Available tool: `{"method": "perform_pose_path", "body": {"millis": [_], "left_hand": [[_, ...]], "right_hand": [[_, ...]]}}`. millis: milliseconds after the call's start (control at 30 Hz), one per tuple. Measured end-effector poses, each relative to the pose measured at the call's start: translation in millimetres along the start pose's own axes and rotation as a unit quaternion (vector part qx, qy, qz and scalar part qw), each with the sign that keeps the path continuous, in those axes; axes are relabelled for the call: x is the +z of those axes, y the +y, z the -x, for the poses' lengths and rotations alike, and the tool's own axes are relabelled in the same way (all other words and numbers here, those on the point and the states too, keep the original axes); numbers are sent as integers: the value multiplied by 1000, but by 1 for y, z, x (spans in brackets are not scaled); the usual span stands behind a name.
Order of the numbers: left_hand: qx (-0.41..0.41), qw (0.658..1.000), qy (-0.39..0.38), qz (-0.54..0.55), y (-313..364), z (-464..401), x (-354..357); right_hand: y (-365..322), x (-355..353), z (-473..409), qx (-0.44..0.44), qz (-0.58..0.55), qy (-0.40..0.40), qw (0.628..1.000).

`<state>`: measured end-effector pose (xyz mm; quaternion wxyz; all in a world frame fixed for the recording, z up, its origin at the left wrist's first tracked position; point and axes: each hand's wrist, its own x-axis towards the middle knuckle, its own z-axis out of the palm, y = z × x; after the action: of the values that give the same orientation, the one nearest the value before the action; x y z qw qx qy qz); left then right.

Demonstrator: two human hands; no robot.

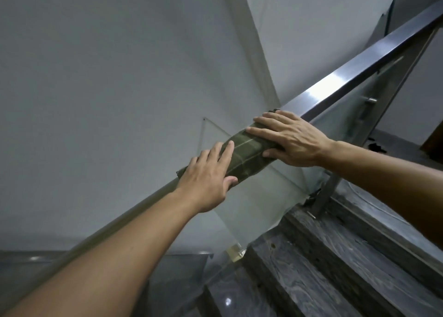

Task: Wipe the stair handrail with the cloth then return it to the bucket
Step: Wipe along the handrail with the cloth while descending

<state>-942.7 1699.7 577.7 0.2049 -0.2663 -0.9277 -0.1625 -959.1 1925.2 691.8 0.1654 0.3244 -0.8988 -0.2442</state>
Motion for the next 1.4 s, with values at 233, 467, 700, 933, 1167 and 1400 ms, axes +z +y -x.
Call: {"method": "perform_pose_path", "body": {"millis": [233, 467, 700, 933, 1167, 1400], "left_hand": [[-43, 998, -35, 29, -49, 87, 4], [-135, 987, -78, 46, -83, 152, 3], [-196, 975, -89, 54, -126, 233, 7], [-251, 961, -93, 64, -174, 307, 14], [-290, 952, -75, 68, -218, 375, 16], [-313, 944, -85, 69, -255, 434, 18]], "right_hand": [[-86, -13, -29, -54, 32, -47, 997], [-167, -7, -53, -81, 36, -76, 993], [-248, -2, -78, -137, 38, -99, 985], [-333, 6, -102, -157, 26, -87, 983], [-417, 13, -123, -174, 20, -86, 981], [-488, 21, -143, -205, 8, -81, 975]]}}
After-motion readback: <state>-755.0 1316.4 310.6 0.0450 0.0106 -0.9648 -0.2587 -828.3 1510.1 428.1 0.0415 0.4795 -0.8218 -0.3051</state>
